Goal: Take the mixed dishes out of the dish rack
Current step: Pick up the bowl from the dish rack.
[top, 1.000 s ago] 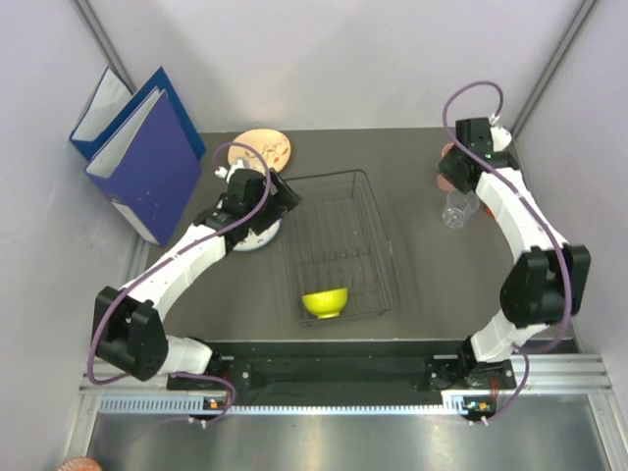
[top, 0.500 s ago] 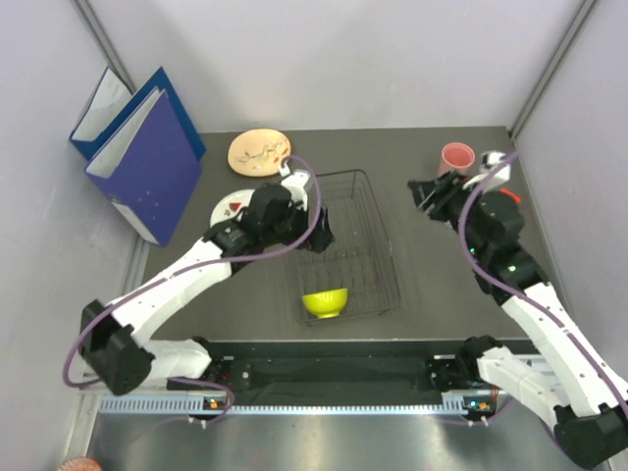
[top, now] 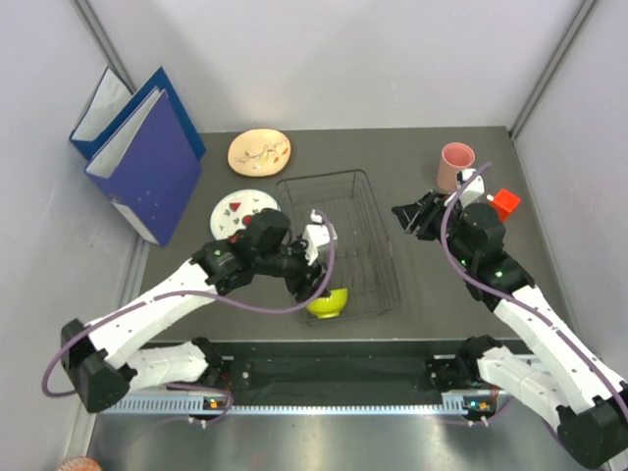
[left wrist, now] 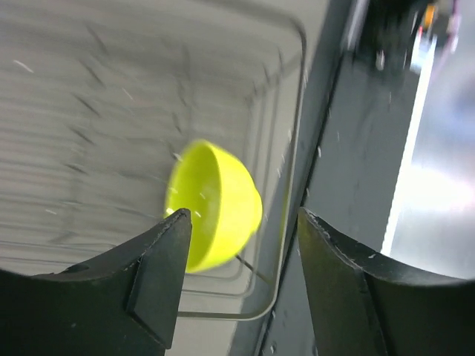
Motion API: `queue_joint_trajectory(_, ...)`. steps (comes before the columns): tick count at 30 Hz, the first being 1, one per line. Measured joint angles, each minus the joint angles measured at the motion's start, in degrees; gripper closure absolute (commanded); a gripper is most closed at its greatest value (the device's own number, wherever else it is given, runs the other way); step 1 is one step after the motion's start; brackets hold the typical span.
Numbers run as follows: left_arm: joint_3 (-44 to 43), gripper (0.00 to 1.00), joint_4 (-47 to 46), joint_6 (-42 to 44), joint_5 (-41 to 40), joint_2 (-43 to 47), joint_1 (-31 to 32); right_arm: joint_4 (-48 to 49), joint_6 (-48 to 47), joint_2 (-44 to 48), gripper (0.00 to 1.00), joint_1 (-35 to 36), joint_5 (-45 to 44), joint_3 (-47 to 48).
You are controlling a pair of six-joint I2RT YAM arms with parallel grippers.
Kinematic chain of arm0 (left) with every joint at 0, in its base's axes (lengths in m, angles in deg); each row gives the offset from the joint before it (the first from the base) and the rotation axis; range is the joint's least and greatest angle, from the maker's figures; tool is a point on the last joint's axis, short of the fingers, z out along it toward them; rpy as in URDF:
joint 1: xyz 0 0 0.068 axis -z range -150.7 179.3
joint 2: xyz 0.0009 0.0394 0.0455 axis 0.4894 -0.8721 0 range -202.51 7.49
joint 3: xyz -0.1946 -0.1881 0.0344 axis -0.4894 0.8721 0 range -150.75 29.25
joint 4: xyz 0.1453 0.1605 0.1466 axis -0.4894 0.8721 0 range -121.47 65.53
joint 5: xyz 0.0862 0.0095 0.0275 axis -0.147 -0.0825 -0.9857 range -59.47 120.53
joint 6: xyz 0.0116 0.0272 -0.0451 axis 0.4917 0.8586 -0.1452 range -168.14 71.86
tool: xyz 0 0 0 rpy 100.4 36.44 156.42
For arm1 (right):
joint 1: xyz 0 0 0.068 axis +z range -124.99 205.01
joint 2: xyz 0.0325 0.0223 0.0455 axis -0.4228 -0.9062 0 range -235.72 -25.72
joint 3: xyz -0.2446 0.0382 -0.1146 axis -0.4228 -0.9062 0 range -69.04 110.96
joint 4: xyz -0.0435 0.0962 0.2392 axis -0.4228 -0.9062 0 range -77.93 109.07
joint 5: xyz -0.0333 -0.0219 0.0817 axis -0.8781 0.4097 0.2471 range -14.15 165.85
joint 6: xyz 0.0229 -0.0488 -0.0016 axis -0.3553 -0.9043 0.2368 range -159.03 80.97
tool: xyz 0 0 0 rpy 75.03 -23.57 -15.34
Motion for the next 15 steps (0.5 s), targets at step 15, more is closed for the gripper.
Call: queue_joint_trajectory(15,1.01,0.3,2.82,4.61,-3.72,-11.39,3.78,1.46,0.13,4.0,0.48,0.37,0.5,-2.67)
